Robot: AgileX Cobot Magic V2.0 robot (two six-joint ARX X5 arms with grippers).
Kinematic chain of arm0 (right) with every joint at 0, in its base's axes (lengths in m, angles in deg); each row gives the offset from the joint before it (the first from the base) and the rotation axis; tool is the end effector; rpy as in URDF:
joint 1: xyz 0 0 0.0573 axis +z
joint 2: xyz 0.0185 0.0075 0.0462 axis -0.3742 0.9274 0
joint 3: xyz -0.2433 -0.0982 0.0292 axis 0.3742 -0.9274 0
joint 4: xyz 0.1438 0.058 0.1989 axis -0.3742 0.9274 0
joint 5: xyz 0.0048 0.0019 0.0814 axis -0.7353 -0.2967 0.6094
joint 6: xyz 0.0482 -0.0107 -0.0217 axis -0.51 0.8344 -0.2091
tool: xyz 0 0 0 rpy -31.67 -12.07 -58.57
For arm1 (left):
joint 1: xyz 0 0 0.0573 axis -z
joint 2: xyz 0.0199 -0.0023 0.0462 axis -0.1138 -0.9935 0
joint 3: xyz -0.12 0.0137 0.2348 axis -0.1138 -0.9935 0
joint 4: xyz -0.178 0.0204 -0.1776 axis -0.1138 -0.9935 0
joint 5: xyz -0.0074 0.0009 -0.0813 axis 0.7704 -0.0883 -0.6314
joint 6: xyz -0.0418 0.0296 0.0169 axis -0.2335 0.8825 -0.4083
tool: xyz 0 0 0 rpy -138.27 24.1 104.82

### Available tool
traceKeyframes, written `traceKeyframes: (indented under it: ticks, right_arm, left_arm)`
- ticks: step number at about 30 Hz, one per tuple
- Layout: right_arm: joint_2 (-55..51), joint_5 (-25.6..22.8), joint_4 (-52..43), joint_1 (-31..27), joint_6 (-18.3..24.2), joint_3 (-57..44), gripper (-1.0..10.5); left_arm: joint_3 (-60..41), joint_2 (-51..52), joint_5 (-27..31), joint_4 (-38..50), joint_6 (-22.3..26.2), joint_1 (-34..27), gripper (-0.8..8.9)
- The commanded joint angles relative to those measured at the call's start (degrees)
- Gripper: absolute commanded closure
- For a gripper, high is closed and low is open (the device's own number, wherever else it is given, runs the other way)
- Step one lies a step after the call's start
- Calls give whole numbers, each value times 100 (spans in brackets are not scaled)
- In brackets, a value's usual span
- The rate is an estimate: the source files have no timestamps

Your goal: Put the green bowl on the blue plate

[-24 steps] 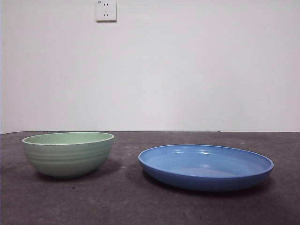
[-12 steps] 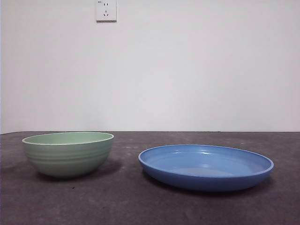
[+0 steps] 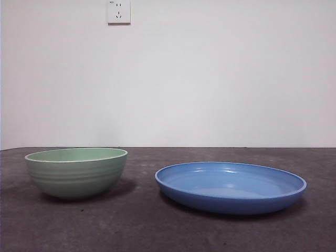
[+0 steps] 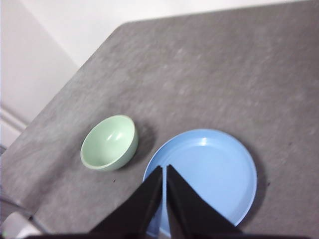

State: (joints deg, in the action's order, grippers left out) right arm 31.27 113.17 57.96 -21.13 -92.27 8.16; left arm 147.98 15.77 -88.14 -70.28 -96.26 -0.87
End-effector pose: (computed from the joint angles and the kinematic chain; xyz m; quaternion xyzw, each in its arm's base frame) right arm 0.1106 0.0196 0.3435 0.1522 0.2592 0.3062 0.9033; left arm 0.1351 -0.0279 0.3629 -0.1297 0.3198 -0.2683 0.8994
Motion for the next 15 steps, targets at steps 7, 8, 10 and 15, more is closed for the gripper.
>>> traceKeyframes:
  ticks: [7, 8, 10, 15]
  right_arm:
    - [9, 50, -24, 28, 103, 85, 937]
    - [11, 52, -22, 28, 103, 85, 937]
    - [11, 55, -11, 28, 103, 85, 936]
    - [11, 52, 2, 28, 79, 85, 682]
  left_arm:
    - [127, -50, -17, 44, 205, 11, 779]
    - [127, -50, -17, 33, 243, 11, 756]
    - [127, -50, -17, 24, 319, 11, 684]
    - [127, -55, -15, 26, 319, 11, 471]
